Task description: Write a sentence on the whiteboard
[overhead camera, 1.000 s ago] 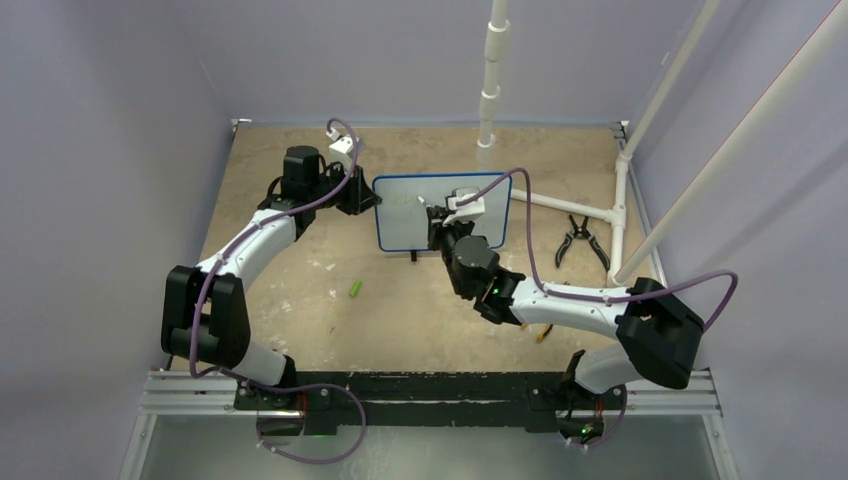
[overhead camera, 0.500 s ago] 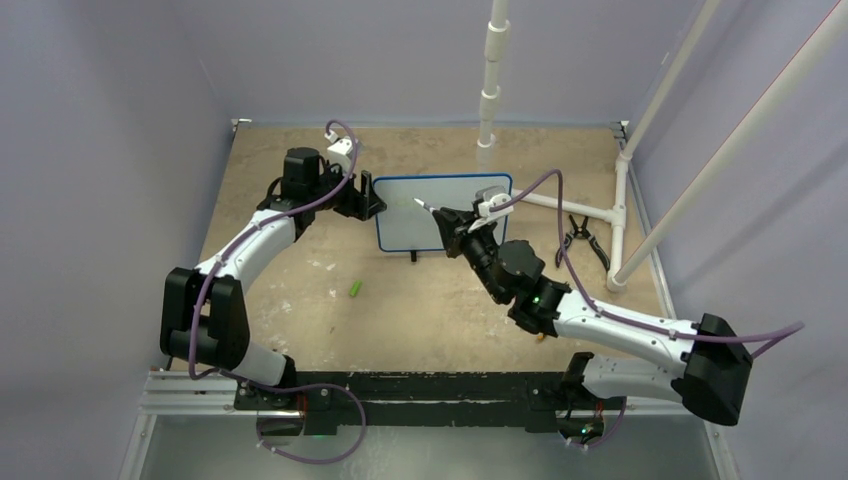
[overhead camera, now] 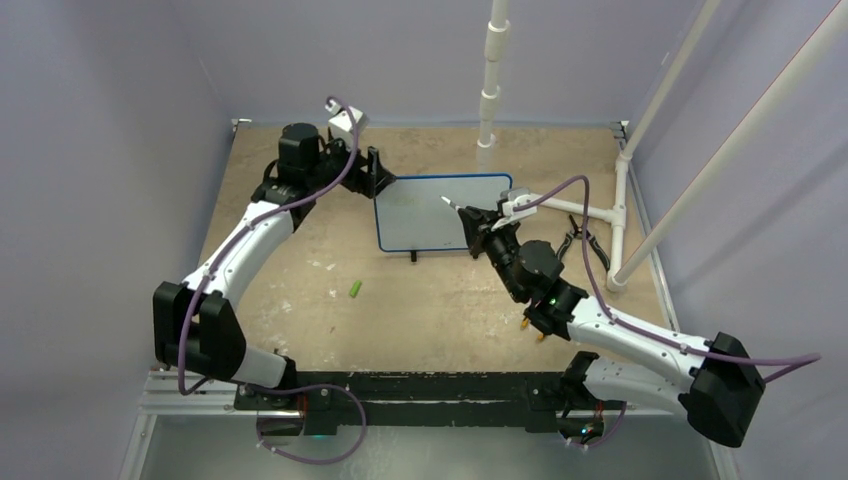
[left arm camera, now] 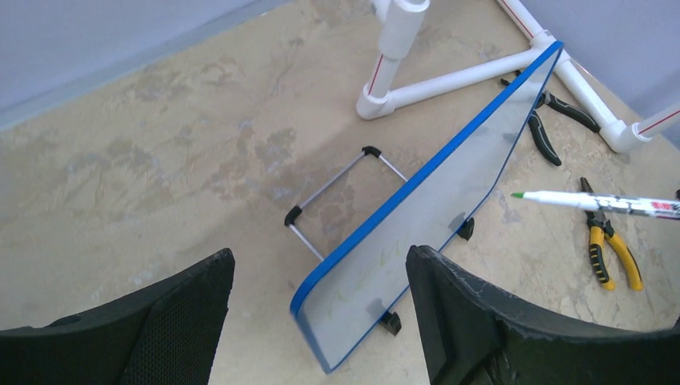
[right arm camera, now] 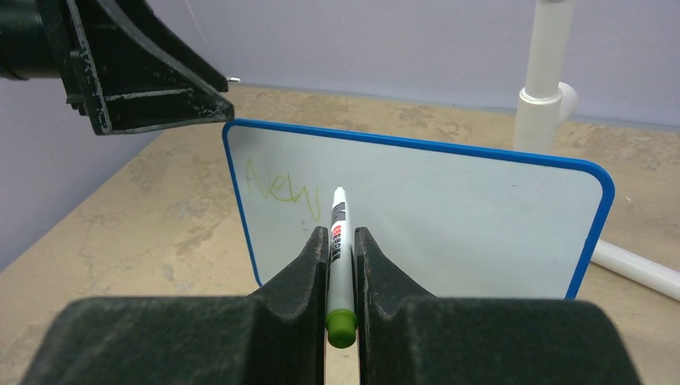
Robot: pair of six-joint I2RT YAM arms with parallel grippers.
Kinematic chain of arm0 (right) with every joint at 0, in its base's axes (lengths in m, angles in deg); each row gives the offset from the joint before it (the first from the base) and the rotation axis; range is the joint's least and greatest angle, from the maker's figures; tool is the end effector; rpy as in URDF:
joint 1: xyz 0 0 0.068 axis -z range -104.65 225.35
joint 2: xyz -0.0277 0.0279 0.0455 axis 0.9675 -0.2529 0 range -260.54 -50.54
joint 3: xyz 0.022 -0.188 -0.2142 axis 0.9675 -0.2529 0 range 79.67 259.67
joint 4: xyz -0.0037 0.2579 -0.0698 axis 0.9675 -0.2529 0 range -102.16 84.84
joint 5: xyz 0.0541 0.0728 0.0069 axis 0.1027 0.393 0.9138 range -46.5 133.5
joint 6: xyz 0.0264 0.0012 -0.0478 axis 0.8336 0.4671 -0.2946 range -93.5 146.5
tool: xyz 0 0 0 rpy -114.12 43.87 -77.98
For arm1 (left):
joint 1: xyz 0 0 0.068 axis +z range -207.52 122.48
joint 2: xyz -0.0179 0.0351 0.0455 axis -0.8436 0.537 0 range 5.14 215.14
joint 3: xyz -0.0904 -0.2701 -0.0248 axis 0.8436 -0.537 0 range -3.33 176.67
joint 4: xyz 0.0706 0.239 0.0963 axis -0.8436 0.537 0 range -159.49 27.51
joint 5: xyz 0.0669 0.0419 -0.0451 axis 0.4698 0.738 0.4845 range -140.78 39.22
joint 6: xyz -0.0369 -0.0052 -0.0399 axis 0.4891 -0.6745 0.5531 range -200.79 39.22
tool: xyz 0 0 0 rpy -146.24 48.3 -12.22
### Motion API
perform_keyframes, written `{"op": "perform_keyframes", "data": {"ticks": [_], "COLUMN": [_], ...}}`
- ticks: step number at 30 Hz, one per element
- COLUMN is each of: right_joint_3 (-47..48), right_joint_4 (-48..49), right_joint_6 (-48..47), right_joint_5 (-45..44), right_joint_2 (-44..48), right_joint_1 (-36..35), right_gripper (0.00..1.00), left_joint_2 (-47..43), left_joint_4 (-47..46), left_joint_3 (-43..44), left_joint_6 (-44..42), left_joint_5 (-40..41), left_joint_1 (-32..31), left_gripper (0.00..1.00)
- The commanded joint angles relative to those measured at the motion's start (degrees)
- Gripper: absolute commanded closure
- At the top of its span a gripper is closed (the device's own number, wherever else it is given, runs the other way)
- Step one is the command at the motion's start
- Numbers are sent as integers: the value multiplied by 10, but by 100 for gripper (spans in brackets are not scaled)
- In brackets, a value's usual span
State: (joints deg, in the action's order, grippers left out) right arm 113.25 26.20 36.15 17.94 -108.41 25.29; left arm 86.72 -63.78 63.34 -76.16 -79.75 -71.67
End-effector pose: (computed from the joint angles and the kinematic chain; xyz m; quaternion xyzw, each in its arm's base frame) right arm 0.1614 0.1679 0.3130 -0.0674 0.6633 0.2367 0.7067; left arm 0.3221 -0.0995 0.3440 0.2080 0.7815 -0.2928 0.5101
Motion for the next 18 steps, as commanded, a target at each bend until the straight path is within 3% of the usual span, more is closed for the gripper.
{"op": "perform_keyframes", "data": {"ticks": [1, 5, 18], "right_joint_3": [8, 22, 28], "right_joint_4": [57, 78, 145], "right_joint_6": [-22, -41, -73], "right_joint_5": [-15, -33, -48], "right_joint_2": [-25, -57, -128], "right_joint_1": [3, 3, 10], "right_gripper": [100, 100, 100], "left_joint_2": [43, 43, 34], "left_joint_4": [23, 12, -12], "left_joint_3": [54, 43, 7], "left_joint_6": [-39, -44, -40], "left_joint_5": [26, 67, 83], "left_joint_1": [-38, -49, -50], "left_gripper": [22, 22, 27]}}
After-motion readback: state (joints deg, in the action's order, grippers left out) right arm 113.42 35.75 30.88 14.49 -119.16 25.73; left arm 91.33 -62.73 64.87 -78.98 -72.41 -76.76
